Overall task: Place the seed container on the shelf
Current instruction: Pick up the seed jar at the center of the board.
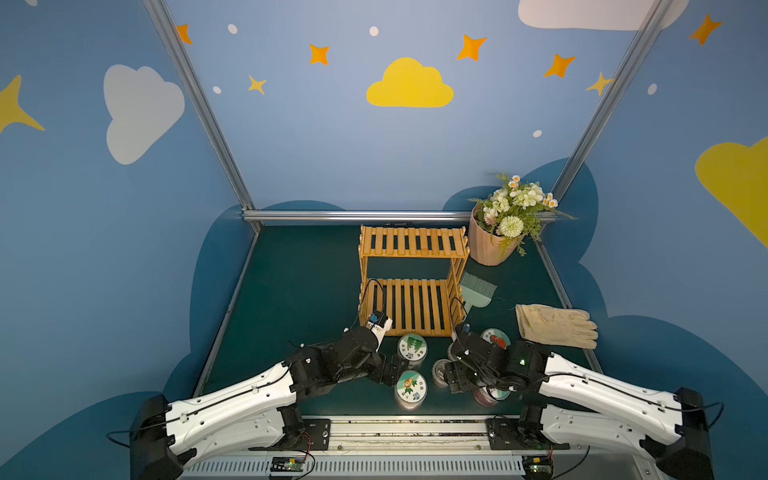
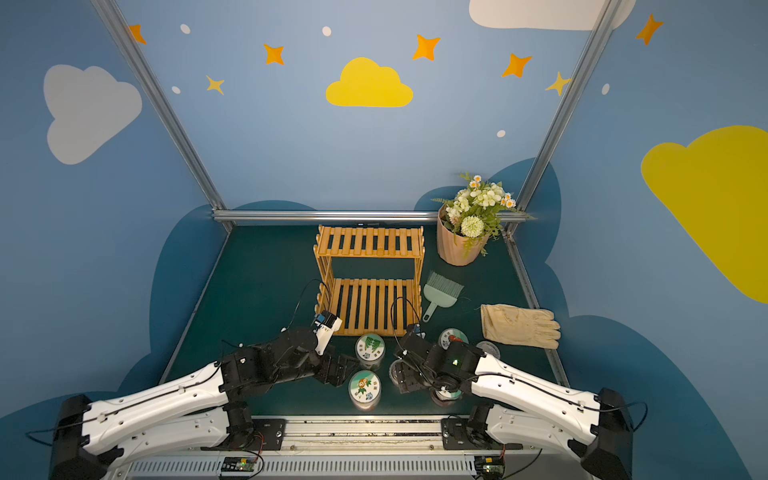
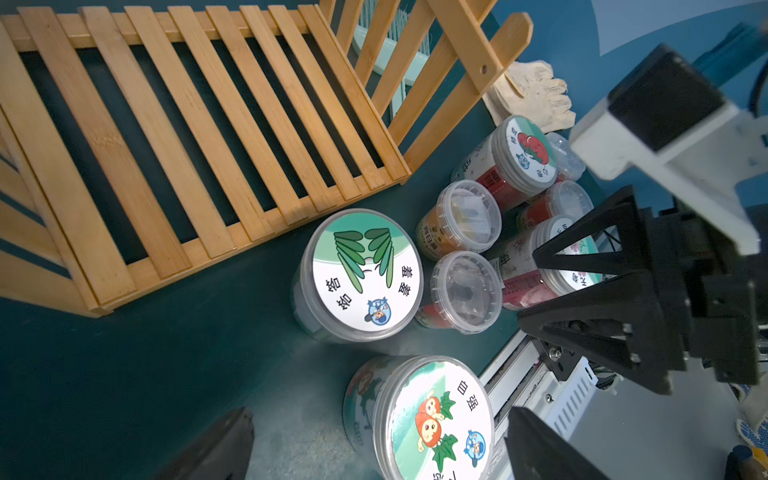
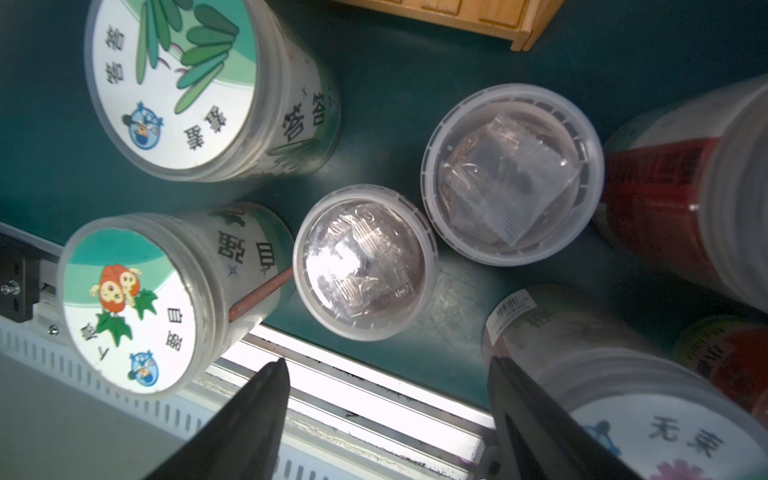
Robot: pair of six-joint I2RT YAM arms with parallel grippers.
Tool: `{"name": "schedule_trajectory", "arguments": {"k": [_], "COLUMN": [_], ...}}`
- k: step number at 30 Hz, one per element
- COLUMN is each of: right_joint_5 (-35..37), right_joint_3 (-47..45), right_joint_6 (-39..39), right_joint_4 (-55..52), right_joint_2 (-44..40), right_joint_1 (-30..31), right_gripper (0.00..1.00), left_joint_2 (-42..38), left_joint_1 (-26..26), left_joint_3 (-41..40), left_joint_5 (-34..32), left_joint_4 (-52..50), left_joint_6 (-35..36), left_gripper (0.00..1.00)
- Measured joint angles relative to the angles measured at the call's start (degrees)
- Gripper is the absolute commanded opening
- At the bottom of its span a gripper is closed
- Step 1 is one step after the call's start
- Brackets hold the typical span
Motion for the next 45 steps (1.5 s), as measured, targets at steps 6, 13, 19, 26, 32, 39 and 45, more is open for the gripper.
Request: {"name": "schedule_trajectory", "arguments": {"k": [6,13,19,26,32,39,45], "right_joint_5": [-0.35,-0.74,-0.87,-0.92,-0.92,-0.94,-0.94], "right_joint_3": [-1.95,-3.19,-3.21,-3.21,-3.19,-2.01,-0.57], "right_joint_6": [1.92,3.04,3.26,3.26,3.26,3.26,3.02], "right_joint_4": [4.31,6.54,7.52,7.96,8.0,8.09,8.24], "right_joint_2": [0.2,1.25,2.8,5.44,7.78,10.58,12.35], "right_joint_1": [0.0,0.0,0.0,0.0,0.0,-0.15,-0.28], "right_gripper": [0.86,0.88,0.87,0.88,0.88,0.85,0.83], "left_joint_2": [0.42,0.26,0.26,0.26,0.26,0.24,0.13], "left_joint_1": [0.0,0.0,0.02,0.02,0.07,0.17,0.42], "left_joint_3": [-0.15,-0.85,-0.85,-0.85,-0.85,-0.85,-0.85], "left_joint_5": [-0.02,-0.66,-1.18,-1.31,-1.33,-1.38,-1.51], "left_joint_4": [1.66,2.29,2.29,2.27,2.25,2.21,1.99], "left_joint_6": [0.96,1.49,1.64,1.64,1.64,1.64,1.62], "left_gripper": [1.0,1.0,1.0,1.0,1.0,1.0,1.0]}}
